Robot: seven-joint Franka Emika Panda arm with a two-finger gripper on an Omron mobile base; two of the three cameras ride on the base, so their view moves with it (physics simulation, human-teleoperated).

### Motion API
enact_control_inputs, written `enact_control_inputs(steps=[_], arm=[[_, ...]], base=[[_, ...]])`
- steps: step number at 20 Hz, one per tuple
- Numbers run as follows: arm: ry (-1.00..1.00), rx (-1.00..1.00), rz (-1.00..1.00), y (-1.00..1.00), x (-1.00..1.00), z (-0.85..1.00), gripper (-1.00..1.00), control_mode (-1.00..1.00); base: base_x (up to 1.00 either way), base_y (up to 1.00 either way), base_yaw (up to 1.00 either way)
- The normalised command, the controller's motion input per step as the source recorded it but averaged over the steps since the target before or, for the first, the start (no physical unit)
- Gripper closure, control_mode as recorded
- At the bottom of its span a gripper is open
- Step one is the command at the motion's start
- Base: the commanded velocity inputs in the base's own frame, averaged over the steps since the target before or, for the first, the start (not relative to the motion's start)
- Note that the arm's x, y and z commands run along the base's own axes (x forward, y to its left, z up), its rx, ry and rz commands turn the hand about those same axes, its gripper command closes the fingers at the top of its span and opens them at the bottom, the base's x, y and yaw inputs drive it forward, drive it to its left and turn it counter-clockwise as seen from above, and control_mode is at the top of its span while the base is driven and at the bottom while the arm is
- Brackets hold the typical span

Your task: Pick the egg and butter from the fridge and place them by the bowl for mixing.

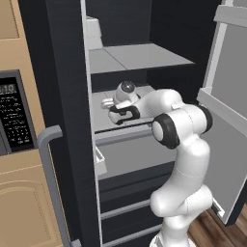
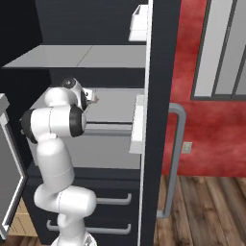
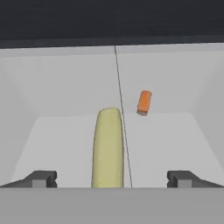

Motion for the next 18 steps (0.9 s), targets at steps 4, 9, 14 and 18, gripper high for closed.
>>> enact_control_inputs(steps=[4,9,14,18], arm=[[0.01,0.00,0.00,0.00,0.00,0.00,-1.00,-1.00],[0.00,0.00,0.00,0.00,0.00,-0.15,-1.00,-1.00],[0.00,-0.01,0.00,0.00,0.01,-0.23,-1.00,-1.00],[0.00,0.00,0.00,0.00,0.08,-0.20,-1.00,-1.00]], base=[[0.00,0.00,0.00],[0.00,0.00,0.00],[0.00,0.00,0.00],[0.00,0.00,0.00]])
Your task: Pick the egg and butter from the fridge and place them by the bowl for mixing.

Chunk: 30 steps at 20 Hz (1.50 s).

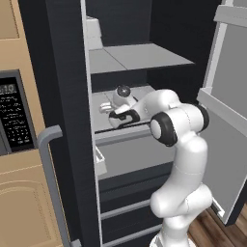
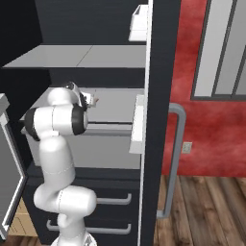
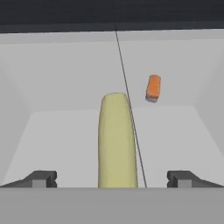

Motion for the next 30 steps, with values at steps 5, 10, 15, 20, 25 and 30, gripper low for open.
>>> enact_control_inputs(steps=[5,10,15,20,25,30], arm=[[0.00,0.00,0.00,0.00,0.19,-0.08,-1.00,-1.00],[0.00,0.00,0.00,0.00,0.20,-0.12,-1.00,-1.00],[0.00,0.00,0.00,0.00,0.10,-0.23,-1.00,-1.00],[0.00,0.00,0.00,0.00,0.00,-0.21,1.00,-1.00],[0.00,0.00,0.00,0.00,0.00,0.00,1.00,-1.00],[-0.02,0.00,0.00,0.00,-0.01,0.00,1.00,-1.00]], base=[[0.00,0.00,0.00],[0.00,0.00,0.00],[0.00,0.00,0.00],[0.00,0.00,0.00],[0.00,0.00,0.00],[0.00,0.00,0.00]])
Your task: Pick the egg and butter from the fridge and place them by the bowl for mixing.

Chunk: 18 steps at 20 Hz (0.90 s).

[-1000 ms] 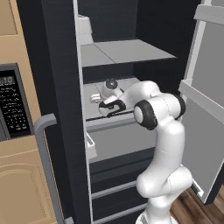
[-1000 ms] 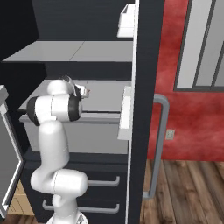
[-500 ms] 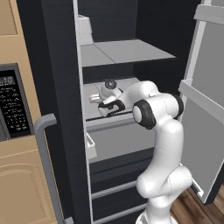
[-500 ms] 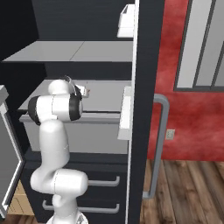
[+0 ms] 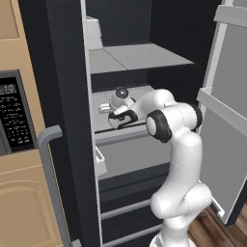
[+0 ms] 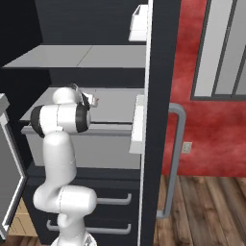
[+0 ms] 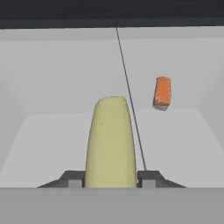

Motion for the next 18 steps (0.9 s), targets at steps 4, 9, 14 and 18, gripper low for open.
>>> enact_control_inputs(steps=[4,9,14,18], arm=[[-0.16,0.02,0.00,0.00,-0.12,0.31,1.00,-1.00],[-0.09,0.02,0.00,0.00,-0.12,0.27,1.00,-1.00],[-0.11,0.02,0.00,-0.05,-0.33,0.11,1.00,-1.00],[-0.29,0.06,0.00,-0.13,-0.76,0.48,1.00,-1.00]], base=[[0.00,0.00,0.00],[0.00,0.00,0.00],[0.00,0.00,0.00],[0.00,0.00,0.00]])
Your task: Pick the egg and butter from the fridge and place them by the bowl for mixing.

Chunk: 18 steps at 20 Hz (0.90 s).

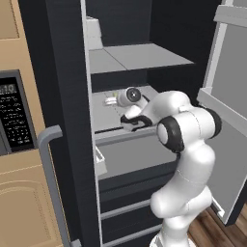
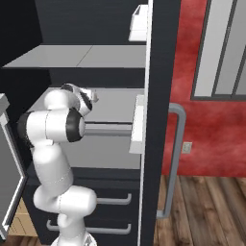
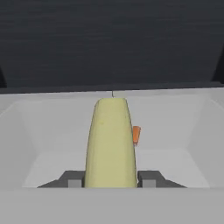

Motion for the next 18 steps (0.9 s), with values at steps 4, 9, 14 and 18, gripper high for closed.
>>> enact_control_inputs(steps=[4,9,14,18], arm=[[-0.21,0.05,0.00,-0.18,-0.85,0.41,1.00,-1.00],[-0.10,0.01,0.00,-0.07,-0.99,0.69,1.00,-1.00],[-0.01,0.00,-0.01,-0.07,-1.00,0.99,1.00,-1.00],[0.10,0.00,-0.02,-0.19,-1.00,1.00,1.00,-1.00]], base=[[0.00,0.00,0.00],[0.00,0.00,0.00],[0.00,0.00,0.00],[0.00,0.00,0.00]])
